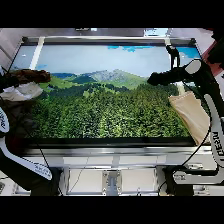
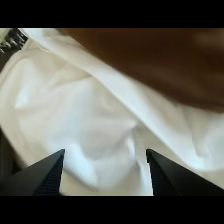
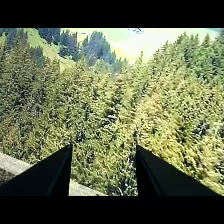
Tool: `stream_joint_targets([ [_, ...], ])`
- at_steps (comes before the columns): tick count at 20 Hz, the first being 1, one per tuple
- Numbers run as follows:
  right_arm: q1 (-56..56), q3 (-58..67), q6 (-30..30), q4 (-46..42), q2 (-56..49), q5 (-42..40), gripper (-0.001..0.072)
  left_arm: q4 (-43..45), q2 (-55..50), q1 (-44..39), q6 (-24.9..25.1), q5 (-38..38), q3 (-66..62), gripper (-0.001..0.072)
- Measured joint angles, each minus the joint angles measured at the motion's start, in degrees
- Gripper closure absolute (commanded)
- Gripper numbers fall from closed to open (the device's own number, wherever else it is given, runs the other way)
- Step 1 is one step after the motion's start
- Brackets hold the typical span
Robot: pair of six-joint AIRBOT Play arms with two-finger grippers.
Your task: Fold the shirts.
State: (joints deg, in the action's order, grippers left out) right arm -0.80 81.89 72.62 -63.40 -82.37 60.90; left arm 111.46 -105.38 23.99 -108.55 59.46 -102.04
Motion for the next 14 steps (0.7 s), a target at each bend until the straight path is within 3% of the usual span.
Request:
stream_joint_targets([
  [2, -0.1, 0.0, 0.0, 1.1, 0.0, 0.1, 0.0267, -0.7, -1.9, 1.2, -1.8, -2.4, 0.0, 0.0105],
  [3, -0.1, 0.0, 0.0, 1.8, 0.0, 0.2, 0.0268, -1.4, -2.8, 1.7, -2.3, -3.3, 0.0, 0.0239],
  [4, -0.1, 0.0, 0.0, 2.4, 0.0, 0.2, 0.0268, -2.3, -3.4, 2.1, -2.5, -4.2, 0.0, 0.0696],
  [9, -0.1, 0.0, 0.0, 6.5, 0.0, 0.2, 0.0269, -10.5, -4.0, 2.8, 1.9, -5.4, -1.9, 0.0695],
  [14, 0.0, 0.0, 0.0, 10.4, 0.0, -0.4, 0.0270, -32.7, 3.1, -0.4, 14.5, -2.4, -5.7, 0.0696],
])
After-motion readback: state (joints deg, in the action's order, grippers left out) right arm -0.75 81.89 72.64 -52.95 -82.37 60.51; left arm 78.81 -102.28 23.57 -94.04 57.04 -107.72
